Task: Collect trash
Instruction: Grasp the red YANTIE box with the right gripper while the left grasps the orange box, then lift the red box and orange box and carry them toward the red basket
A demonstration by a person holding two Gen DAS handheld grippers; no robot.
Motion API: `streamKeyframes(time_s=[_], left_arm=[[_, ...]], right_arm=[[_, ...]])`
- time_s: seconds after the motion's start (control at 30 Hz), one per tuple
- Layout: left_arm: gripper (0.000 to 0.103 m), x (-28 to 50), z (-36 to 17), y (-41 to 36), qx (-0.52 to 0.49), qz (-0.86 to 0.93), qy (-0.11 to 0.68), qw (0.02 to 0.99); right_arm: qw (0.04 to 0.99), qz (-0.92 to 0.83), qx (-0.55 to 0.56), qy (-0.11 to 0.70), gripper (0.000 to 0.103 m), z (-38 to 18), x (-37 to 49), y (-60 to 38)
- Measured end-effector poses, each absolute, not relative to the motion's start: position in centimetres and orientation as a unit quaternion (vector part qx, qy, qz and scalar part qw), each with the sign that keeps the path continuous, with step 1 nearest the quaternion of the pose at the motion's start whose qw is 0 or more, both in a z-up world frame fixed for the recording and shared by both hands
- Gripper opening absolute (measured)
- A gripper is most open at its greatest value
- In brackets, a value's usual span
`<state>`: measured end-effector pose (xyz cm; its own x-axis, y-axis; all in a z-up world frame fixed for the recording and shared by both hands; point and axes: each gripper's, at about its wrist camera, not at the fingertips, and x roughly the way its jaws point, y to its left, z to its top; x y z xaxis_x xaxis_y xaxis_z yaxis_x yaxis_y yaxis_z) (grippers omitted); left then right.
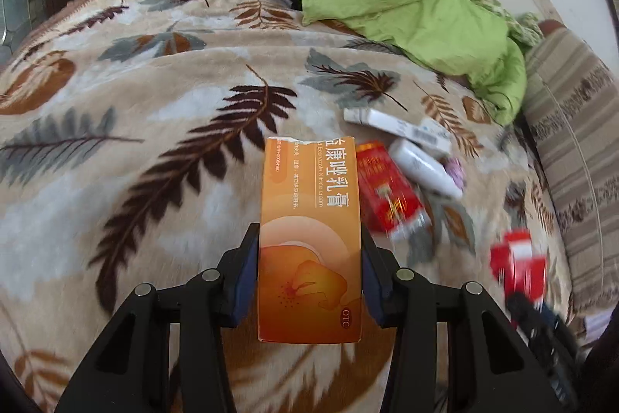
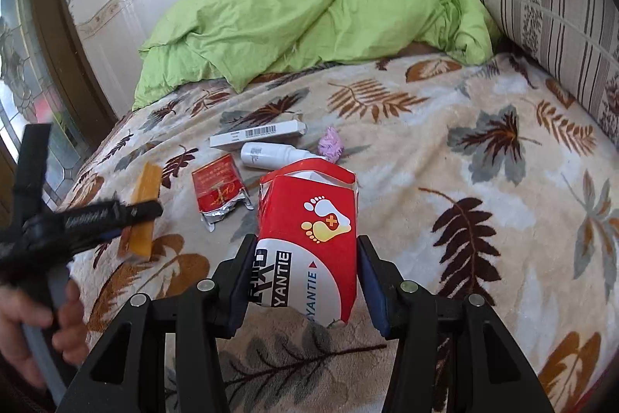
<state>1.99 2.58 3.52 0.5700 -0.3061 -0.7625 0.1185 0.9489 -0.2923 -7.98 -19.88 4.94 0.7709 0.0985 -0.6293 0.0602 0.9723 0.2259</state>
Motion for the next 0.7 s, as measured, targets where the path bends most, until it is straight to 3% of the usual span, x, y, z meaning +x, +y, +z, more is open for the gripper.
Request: streamKeyframes(time_s=[0.37,0.7], left_arm=[[0.045,-9.9,6.4,0.7,-0.010,-0.116,0.364,0.924],[0.045,-13.1,7.3,0.2,-0.009,-0.117,0.356,0.927]], right_arm=[[0.939,0.023,0.107,0.325,0.053,5.5,-12.7,-19.4],[0.947,0.022,0.094,0.308,0.054,6.4,-16.3,-19.7]])
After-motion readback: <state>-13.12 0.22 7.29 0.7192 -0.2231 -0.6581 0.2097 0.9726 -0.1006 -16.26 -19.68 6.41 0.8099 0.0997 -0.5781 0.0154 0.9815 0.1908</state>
